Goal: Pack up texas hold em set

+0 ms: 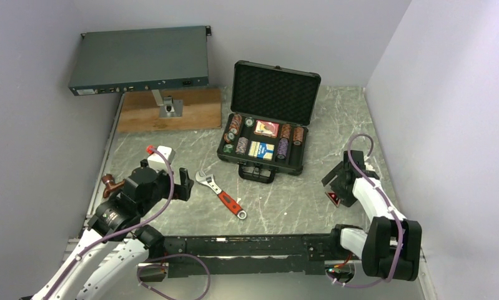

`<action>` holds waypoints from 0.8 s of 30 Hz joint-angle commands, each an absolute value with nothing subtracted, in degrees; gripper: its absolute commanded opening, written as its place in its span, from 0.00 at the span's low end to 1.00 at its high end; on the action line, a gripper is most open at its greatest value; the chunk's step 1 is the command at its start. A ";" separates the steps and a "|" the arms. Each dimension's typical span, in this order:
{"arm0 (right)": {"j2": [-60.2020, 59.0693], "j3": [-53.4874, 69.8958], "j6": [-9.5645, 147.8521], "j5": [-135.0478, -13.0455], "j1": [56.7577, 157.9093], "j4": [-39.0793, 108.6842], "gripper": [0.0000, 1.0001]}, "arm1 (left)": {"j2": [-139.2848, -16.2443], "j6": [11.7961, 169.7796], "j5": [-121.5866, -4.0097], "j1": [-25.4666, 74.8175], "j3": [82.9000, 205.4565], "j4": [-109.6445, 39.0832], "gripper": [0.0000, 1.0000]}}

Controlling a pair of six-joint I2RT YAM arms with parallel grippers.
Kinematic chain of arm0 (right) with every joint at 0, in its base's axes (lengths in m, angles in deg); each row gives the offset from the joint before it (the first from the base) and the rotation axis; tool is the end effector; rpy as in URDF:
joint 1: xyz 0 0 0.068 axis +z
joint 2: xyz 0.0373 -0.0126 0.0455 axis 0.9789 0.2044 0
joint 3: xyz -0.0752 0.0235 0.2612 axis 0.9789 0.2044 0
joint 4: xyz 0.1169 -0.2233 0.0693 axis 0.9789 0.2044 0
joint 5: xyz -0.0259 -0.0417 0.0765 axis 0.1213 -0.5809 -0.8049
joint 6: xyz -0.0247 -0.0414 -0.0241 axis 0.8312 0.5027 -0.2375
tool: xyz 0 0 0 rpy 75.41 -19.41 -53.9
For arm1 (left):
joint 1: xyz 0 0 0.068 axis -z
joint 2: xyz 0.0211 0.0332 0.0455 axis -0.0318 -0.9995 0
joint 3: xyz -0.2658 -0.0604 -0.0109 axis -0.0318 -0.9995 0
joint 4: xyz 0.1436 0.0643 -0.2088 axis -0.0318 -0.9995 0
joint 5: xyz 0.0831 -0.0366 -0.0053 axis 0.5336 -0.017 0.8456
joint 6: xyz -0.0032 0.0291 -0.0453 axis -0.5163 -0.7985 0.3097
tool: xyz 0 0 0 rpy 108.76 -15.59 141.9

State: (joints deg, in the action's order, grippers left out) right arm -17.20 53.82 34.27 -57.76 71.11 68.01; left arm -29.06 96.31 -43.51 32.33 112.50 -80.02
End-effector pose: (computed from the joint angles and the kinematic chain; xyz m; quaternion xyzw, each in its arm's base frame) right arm 0.1805 -0.0278 0.1613 0.4174 0.8859 -0.0146 0.2019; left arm 0.0892 -0.0524 0.2962 0.0787 0.8547 -0.1445 0.4923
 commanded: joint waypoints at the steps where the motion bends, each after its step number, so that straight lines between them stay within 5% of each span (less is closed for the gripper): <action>1: -20.12 54.51 31.02 -63.27 72.10 66.28 0.82 | -28.04 96.33 -41.78 32.45 112.29 -77.81 1.00; 11: -14.09 49.58 27.32 -61.37 83.83 63.62 0.81 | -27.86 95.83 -43.08 32.45 112.31 -77.53 1.00; 24: -11.65 43.47 17.78 -51.17 81.95 77.16 0.91 | -27.77 95.21 -45.01 32.41 112.20 -76.88 1.00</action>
State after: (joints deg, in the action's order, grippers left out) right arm -12.81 46.12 24.85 -55.75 83.14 69.82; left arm -28.36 96.18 -44.08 32.33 112.50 -79.60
